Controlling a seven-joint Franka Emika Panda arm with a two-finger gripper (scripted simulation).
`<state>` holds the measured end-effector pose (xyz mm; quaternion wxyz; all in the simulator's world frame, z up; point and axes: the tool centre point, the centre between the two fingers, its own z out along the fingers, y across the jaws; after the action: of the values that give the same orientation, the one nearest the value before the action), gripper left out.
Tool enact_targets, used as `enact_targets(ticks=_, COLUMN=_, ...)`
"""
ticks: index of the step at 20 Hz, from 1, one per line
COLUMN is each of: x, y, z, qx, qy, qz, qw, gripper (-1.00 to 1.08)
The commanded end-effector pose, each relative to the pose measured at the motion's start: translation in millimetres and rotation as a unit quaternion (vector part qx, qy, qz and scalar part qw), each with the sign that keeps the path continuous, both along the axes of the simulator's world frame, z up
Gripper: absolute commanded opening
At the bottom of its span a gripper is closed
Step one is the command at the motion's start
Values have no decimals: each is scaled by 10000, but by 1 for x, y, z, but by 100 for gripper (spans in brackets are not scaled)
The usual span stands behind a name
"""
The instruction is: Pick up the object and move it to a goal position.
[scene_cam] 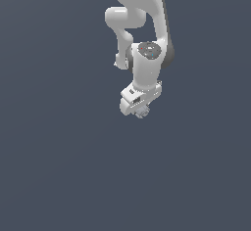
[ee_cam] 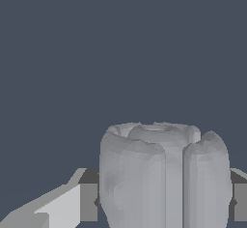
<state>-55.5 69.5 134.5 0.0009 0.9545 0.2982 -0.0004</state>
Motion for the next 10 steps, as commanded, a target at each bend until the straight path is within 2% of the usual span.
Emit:
enact_targets(ticks=1, x=-6, y=0, z=25, qx=1, qy=-2, qz=3, qw=10000, gripper=-100)
enact_targets(ticks=10, x=-21, y=1, z=96, qx=10, qy=-1, qz=5, qw=10000, gripper=-100)
